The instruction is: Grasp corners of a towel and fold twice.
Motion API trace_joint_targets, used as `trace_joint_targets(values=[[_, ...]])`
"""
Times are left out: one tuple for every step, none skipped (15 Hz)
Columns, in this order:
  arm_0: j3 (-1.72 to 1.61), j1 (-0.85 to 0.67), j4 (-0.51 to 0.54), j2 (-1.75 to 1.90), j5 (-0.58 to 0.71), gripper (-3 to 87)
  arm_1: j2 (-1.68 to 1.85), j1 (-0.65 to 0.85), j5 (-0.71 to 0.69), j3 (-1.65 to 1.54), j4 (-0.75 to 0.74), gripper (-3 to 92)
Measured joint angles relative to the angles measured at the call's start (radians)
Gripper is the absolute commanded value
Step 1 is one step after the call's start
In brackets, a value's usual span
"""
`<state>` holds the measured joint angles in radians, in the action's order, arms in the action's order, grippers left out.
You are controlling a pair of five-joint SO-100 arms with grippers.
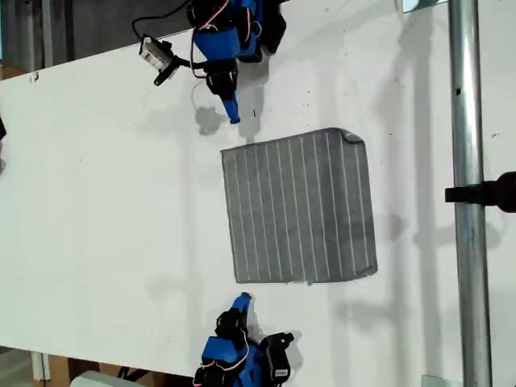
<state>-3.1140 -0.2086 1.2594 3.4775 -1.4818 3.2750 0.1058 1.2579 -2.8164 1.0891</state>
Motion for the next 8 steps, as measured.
trace_joint_targets(values=[[0.0,0.0,-0.005,0.0,0.008,-2.9,-0.037,-0.02,-0.034,0.061,-0.028,-0.2],[0.0,0.0,-0.009,0.0,0.012,-2.9,-0.143,-0.057,-0.075,0.149,-0.043,-0.2],[0.0,0.0,-0.011,0.0,0.017,-2.9,-0.281,-0.097,-0.118,0.253,-0.043,-0.2],[0.0,0.0,-0.011,0.0,0.021,-2.9,-0.448,-0.141,-0.16,0.377,-0.034,-0.2],[0.0,0.0,-0.011,0.0,0.026,-2.9,-0.629,-0.186,-0.21,0.517,-0.002,-0.2],[0.0,0.0,-0.011,0.0,0.031,-2.9,-0.799,-0.236,-0.255,0.667,0.069,-0.2],[0.0,0.0,-0.011,0.0,0.031,-2.9,-0.966,-0.298,-0.281,0.818,0.155,-0.2],[0.0,0.0,-0.011,0.0,0.031,-2.9,-1.117,-0.353,-0.287,0.962,0.242,-0.2]])
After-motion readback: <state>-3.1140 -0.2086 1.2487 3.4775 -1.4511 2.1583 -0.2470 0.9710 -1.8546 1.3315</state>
